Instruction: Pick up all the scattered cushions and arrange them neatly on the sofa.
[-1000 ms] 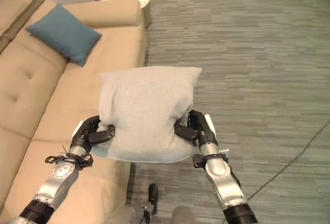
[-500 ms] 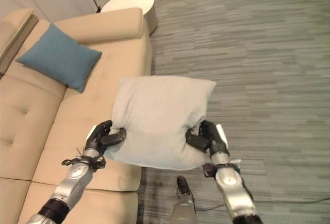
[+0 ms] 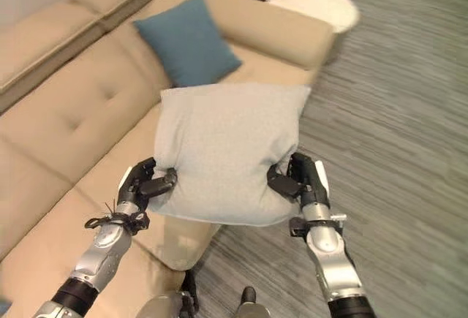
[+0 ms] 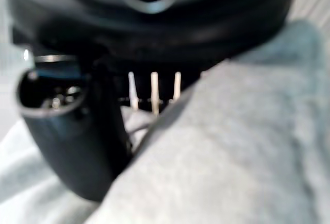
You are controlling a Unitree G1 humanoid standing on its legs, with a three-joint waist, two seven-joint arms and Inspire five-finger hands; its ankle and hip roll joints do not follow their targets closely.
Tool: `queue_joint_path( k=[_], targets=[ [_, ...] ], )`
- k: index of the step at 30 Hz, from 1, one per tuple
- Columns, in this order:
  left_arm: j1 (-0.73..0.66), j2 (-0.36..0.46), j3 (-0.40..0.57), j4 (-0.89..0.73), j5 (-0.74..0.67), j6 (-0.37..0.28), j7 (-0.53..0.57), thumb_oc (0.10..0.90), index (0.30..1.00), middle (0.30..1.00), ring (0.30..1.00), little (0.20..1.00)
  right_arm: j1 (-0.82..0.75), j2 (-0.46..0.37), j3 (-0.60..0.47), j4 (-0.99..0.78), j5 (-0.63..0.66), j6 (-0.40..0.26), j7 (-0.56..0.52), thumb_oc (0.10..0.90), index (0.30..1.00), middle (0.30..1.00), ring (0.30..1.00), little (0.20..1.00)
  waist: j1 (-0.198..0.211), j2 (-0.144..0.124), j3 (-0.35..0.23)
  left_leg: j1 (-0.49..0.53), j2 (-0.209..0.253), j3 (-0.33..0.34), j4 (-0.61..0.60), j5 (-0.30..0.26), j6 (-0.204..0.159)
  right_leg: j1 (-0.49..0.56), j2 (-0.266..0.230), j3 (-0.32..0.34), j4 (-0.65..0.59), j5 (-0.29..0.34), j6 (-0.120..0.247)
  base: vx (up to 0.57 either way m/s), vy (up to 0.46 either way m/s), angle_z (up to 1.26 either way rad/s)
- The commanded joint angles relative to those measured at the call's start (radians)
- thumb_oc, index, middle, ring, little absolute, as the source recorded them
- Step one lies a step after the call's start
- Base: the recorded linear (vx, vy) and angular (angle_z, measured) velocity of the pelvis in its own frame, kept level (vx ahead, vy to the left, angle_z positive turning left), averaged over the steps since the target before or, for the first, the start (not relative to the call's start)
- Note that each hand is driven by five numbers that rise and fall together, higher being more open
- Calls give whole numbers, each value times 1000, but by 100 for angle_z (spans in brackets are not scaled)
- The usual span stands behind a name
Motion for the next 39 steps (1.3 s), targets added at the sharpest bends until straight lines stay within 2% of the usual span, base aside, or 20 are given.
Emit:
queue_joint_path(
  k=[1,3,6,7,8,10,12,13,17,19,20,23,25,27,29,33,35,37,39],
  targets=[
    [-114,-2,-57,-198,64,-158,-64,400,300,300,300,300,-142,32,72,-130,-67,-156,15,400,300,300,300,300,35,-57,-140,92,-27,-86,-9,-143,-3,-95,-42,110,269,104,112,93,68,123],
    [-132,-7,-64,-187,82,-167,-49,400,300,300,300,300,-160,18,60,-110,-89,-156,-4,400,300,300,300,300,20,-48,-143,123,-26,-160,-31,-140,-2,-142,-4,238,313,89,95,93,21,159],
    [-165,-13,-69,-180,102,-175,-34,400,300,300,300,300,-211,-8,62,-70,-113,-154,-30,400,300,300,300,300,14,-51,-144,135,-29,-236,-50,-139,-15,-154,28,384,156,50,67,131,-74,123],
    [-177,-13,-69,-179,103,-175,-25,400,300,300,300,300,-231,-19,61,-57,-122,-155,-44,400,300,300,300,300,9,-53,-146,139,-33,-278,-56,-136,-18,-171,55,446,84,45,60,153,-117,102],
    [-183,-15,-71,-177,104,-176,-21,400,300,300,300,300,-241,-27,61,-50,-127,-150,-49,400,300,300,300,300,8,-62,-146,142,-43,-309,-60,-134,-23,-185,74,497,34,54,66,171,-120,125],
    [-195,-11,-71,-168,116,-172,-11,400,300,300,300,300,-255,-45,74,-33,-139,-147,-54,400,300,300,300,300,12,-82,-142,153,-54,-370,-66,-137,-29,-190,106,553,-18,74,70,100,-123,125],
    [-183,-9,-59,-175,132,-168,-12,400,300,300,300,300,-253,-46,70,-42,-152,-146,-47,400,300,300,300,300,16,-99,-145,149,-55,-403,-54,-145,-33,-146,99,546,-57,70,64,64,-190,148],
    [-168,-12,-51,-176,137,-165,-3,400,300,300,300,300,-257,-41,75,-32,-151,-143,-49,400,300,300,300,300,28,-107,-148,146,-45,-428,-64,-133,-45,-141,122,559,-55,68,54,79,-180,112],
    [-129,-12,-36,-179,146,-158,2,400,300,300,300,300,-244,-33,80,-28,-143,-140,-42,400,300,300,300,300,43,-121,-159,143,-25,-469,-87,-118,-70,-118,132,527,-87,56,31,82,-170,43],
    [-120,-9,-29,-173,163,-153,14,400,300,300,300,300,-230,-31,79,-21,-139,-143,-42,400,300,300,300,300,42,-130,-158,130,-6,-489,-84,-111,-90,-107,134,477,-96,46,19,89,-208,45],
    [-152,-8,-35,-151,177,-156,44,400,300,300,300,300,-239,-39,87,11,-138,-141,-58,400,300,300,300,300,42,-143,-150,110,19,-458,-85,-106,-107,-106,126,422,-102,40,12,45,-168,69],
    [-216,-4,-41,-110,206,-162,96,400,300,300,300,300,-291,-64,123,48,-140,-147,-77,400,300,300,300,300,36,-150,-134,78,27,-442,-81,-89,-116,-100,122,373,-115,43,12,21,-101,91],
    [-281,10,-46,-68,248,-165,154,400,300,300,300,300,-350,-77,167,66,-144,-144,-85,400,300,300,300,300,39,-149,-135,65,34,-431,-105,-70,-118,-105,124,356,-135,53,18,37,-57,28],
    [-384,42,-47,-20,304,-174,221,400,300,300,300,300,-461,-97,224,90,-158,-145,-103,400,300,300,300,300,35,-137,-140,19,38,-420,-123,-61,-124,-139,125,359,-167,70,22,-25,3,15],
    [-429,61,-51,-4,322,-180,253,400,300,300,300,300,-514,-109,247,101,-170,-147,-115,400,300,300,300,300,35,-133,-141,-9,38,-412,-123,-53,-129,-166,125,364,-173,77,25,-63,26,0],
    [-653,140,-79,125,365,-199,356,400,300,300,300,300,-774,-134,367,199,-152,-154,-146,400,300,300,300,300,31,-115,-147,-156,21,-390,-123,-16,-144,-317,126,382,-171,108,30,-105,64,0],
    [-703,175,-87,151,379,-201,366,400,300,300,300,300,-837,-143,392,226,-152,-156,-148,400,300,300,300,300,30,-112,-152,-185,18,-384,-123,-10,-145,-347,125,386,-168,114,33,-4,37,-6],
    [-856,241,-119,245,412,-193,443,400,300,300,300,300,-1024,-173,475,318,-161,-161,-180,400,300,300,300,300,33,-103,-136,-239,17,-368,-123,4,-152,-405,118,399,-164,125,41,-10,46,-12],
    [-920,258,-138,292,430,-182,471,400,300,300,300,300,-1091,-173,503,374,-152,-165,-196,400,300,300,300,300,35,-98,-124,-257,17,-361,-123,9,-155,-425,116,402,-162,130,43,-27,50,-10]
  ],
)
